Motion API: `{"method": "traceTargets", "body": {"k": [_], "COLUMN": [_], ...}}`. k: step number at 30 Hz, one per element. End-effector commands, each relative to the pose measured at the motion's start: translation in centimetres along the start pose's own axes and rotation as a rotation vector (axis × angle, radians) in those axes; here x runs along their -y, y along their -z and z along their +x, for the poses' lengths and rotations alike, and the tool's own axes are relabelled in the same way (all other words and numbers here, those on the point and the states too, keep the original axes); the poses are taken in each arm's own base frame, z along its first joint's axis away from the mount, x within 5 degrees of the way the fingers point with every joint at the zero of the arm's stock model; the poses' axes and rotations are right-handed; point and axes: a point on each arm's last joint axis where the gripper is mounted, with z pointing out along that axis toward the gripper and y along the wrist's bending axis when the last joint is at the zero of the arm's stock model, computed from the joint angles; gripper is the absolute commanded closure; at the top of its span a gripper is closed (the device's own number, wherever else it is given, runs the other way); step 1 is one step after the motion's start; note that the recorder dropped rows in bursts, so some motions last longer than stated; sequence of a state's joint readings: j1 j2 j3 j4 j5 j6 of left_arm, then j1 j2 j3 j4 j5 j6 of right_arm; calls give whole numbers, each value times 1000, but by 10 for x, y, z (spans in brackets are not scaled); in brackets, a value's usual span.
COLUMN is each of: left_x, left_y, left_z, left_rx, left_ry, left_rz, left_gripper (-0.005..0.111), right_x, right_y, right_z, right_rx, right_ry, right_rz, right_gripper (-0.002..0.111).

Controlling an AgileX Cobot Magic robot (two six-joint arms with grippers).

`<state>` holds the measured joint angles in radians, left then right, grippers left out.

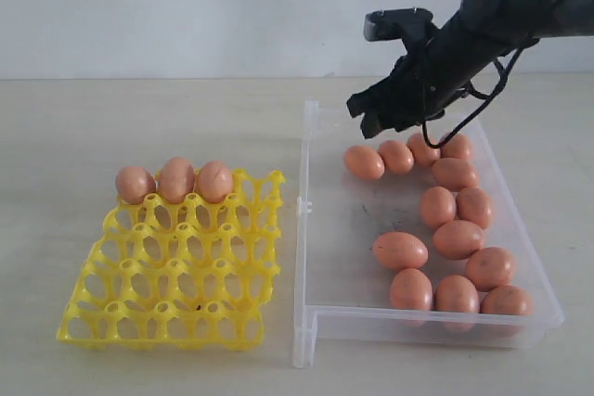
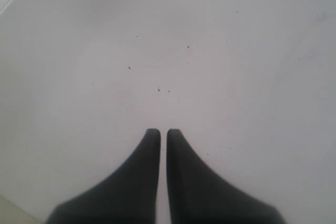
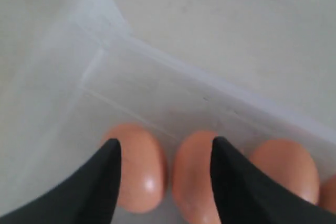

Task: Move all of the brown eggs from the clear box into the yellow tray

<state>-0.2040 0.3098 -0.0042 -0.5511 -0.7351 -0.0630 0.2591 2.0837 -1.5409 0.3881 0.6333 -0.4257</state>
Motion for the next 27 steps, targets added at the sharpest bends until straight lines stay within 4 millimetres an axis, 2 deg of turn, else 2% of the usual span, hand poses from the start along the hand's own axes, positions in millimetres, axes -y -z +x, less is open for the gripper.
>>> {"method": "traceTargets", "body": {"k": [1,8,21,27], "left_x": [-1,-1,-1,-1], "left_y": [1,1,1,1], "left_z": [1,1,1,1], "left_rx": [1,1,-4,-4], "left_ry": [-4,-4,-4,-4], "left_rz": [-4,-4,-4,-4], "left_gripper": [103,103,103,103], "right_x": [9,8,12,16], "right_y": [-8,-9,-39,-48], "right_z": [2,-3,-3,5], "right_rx": [-157,-132,-177,-226], "right_ry": [-40,-38,-54,-58], "right_rz": [165,143,114,140], "right_gripper": [61,61,61,62]}}
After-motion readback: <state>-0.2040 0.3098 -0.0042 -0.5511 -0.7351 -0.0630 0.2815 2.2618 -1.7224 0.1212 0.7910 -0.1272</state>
